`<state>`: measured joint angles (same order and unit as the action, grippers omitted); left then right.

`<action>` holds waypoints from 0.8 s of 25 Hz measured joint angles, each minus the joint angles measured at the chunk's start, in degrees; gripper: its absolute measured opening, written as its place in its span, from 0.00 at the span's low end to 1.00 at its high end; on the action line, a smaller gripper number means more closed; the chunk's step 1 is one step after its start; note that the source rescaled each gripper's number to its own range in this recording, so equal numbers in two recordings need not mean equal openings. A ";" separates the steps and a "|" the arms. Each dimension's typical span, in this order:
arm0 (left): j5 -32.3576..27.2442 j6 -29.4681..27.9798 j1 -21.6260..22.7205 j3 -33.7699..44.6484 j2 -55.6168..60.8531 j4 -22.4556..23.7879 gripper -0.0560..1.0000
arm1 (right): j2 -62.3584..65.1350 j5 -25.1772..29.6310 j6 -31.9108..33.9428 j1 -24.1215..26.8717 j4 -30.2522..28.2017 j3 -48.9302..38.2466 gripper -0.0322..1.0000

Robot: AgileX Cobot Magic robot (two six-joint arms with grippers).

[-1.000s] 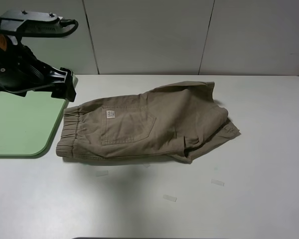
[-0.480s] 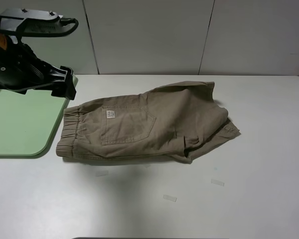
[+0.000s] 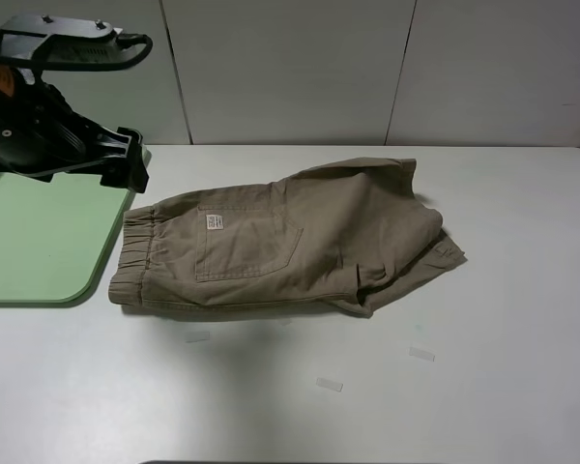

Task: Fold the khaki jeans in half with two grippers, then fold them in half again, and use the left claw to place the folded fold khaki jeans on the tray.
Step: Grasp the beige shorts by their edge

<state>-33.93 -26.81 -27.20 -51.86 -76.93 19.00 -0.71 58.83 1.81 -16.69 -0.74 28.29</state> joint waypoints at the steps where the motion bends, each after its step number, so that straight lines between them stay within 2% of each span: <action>1: 0.00 -0.11 0.00 0.00 0.00 0.00 0.98 | 0.65 0.05 0.00 1.90 0.00 0.00 1.00; 9: 0.12 -1.09 0.00 0.00 0.00 0.00 0.98 | 0.98 0.05 0.00 13.65 0.04 0.00 1.00; 20: 0.20 -1.45 0.00 0.00 0.00 0.00 0.98 | 0.98 0.05 0.00 15.08 0.04 0.00 1.00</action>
<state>-33.74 -28.25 -27.20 -51.86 -76.93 19.00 0.27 58.88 1.81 -1.61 -0.69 28.29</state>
